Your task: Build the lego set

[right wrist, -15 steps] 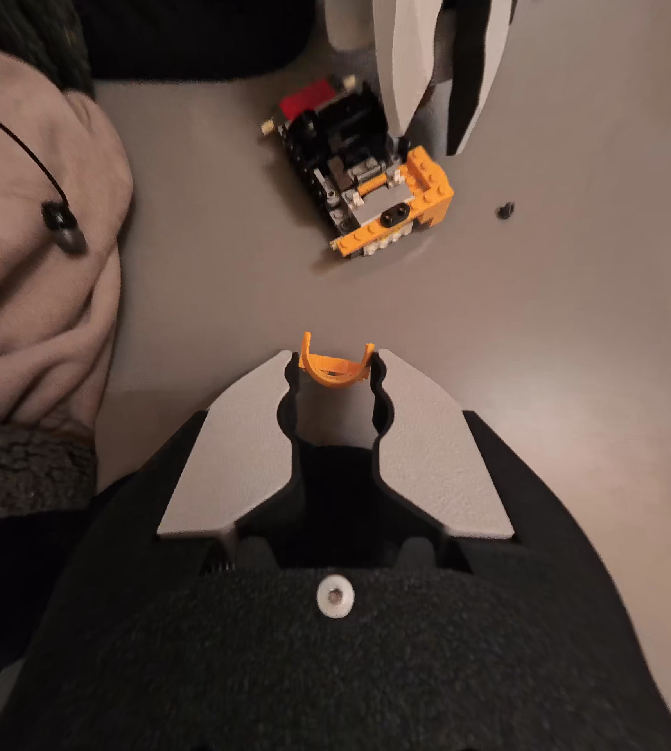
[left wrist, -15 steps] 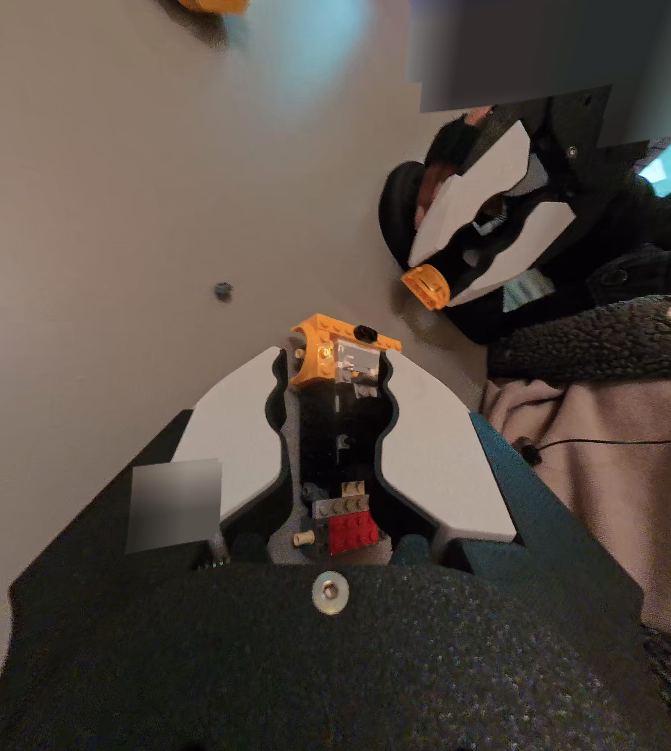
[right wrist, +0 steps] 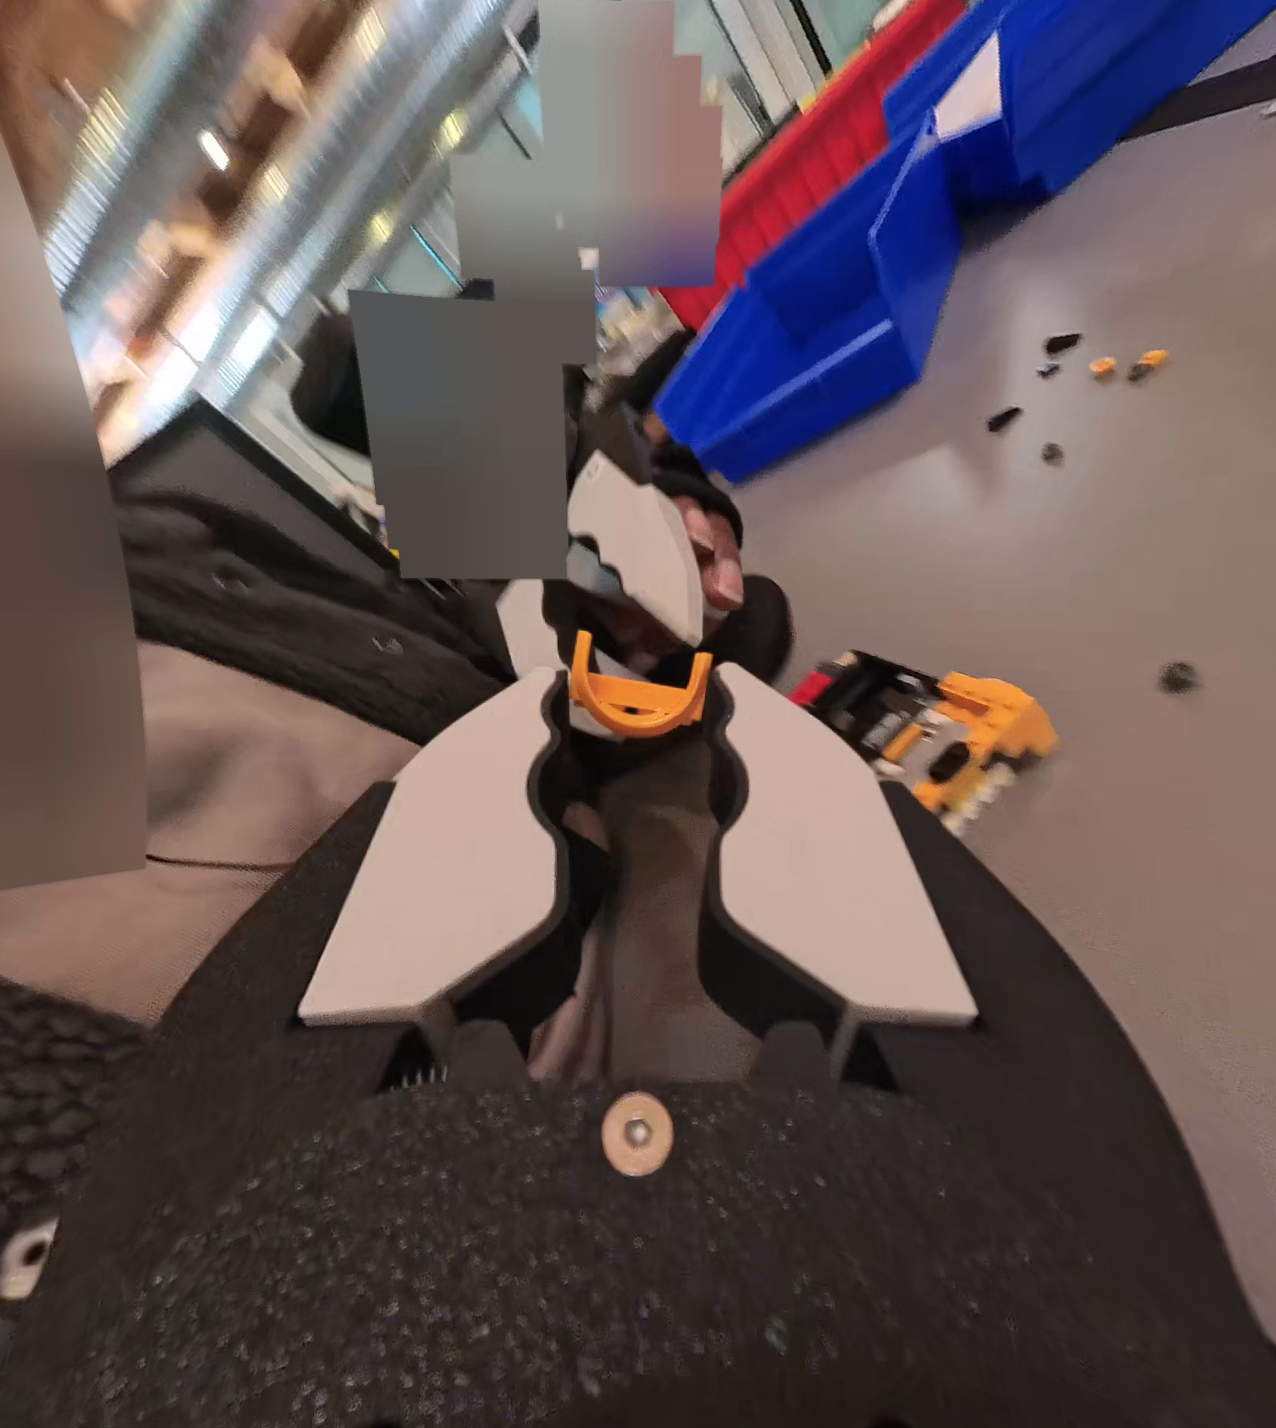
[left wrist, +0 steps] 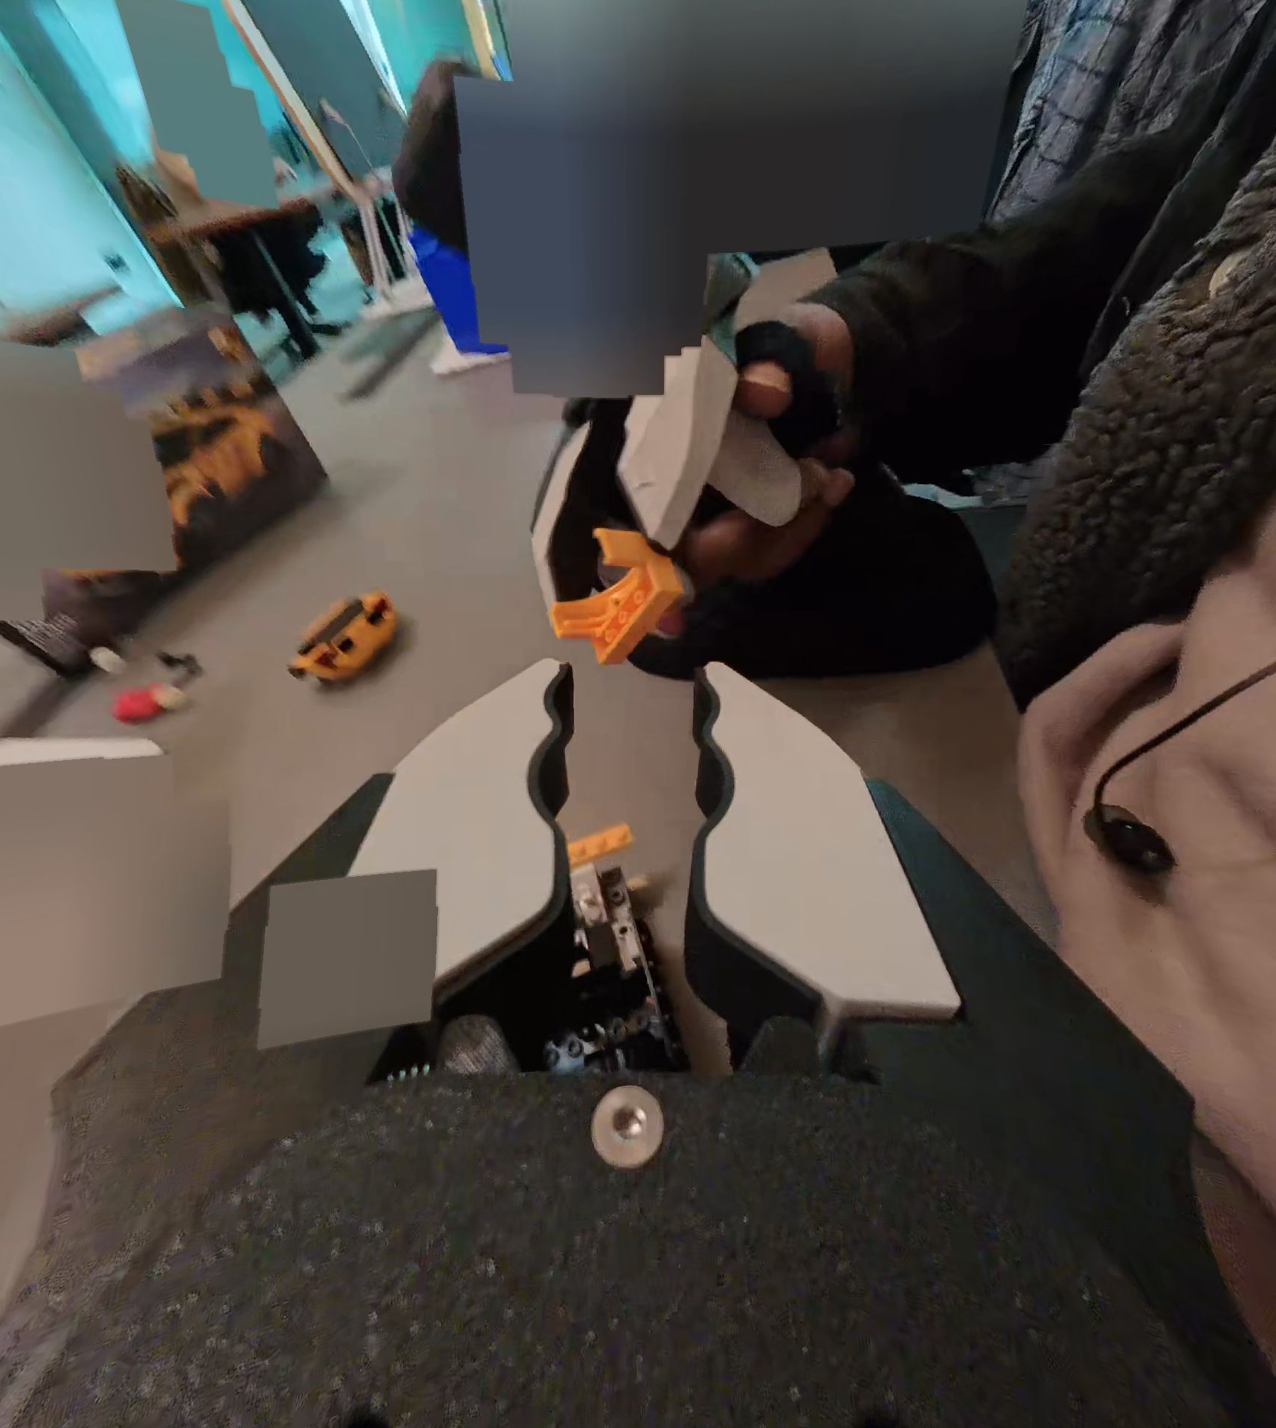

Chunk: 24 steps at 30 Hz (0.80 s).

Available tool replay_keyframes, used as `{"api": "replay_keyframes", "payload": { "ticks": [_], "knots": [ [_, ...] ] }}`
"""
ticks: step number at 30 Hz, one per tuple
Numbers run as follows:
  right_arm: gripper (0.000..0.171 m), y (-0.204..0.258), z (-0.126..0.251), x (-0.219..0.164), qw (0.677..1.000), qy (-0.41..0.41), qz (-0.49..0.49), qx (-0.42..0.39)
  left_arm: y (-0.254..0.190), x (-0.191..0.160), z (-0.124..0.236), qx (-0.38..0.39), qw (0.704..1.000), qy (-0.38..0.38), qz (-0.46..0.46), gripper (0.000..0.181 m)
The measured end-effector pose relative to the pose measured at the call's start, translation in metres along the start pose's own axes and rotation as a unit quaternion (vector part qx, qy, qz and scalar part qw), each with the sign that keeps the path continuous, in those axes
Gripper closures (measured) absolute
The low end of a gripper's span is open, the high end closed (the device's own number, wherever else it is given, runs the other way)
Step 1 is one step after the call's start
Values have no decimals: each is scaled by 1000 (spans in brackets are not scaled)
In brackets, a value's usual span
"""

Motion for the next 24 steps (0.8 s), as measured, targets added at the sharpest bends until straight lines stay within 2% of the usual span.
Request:
{"api": "replay_keyframes", "payload": {
  "ticks": [5,8,10,12,14,17,20,24],
  "knots": [
    [138,12,-7,1,996,-24,-84,34,-7,20,3,50,997,-12,-63,165],
    [138,16,-9,-1,992,-32,-114,39,-10,22,5,47,998,-14,-45,172],
    [138,17,-10,-5,991,-30,-126,35,-12,20,6,20,999,-26,9,173],
    [137,14,-7,-9,993,-31,-109,16,-14,15,6,-44,992,-43,108,173],
    [137,15,0,-11,998,-26,-63,-7,-14,10,8,-109,967,-66,219,173],
    [141,24,4,-25,998,18,43,-53,-14,4,10,-191,918,-94,336,173],
    [145,26,0,-34,989,30,103,-102,-13,-1,5,-233,884,-107,390,173],
    [147,27,-4,-36,989,25,87,-116,-17,1,-5,-252,876,-110,397,173]
  ]
}}
Point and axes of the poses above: each gripper's, where its closed fingertips meet, z back along the fingers, x out of its top, y = z × x across the jaws, the point moved 3 cm from there along z, back along the fingers, and after that the axes turned 13 degrees about -x, right-handed, at the moved point
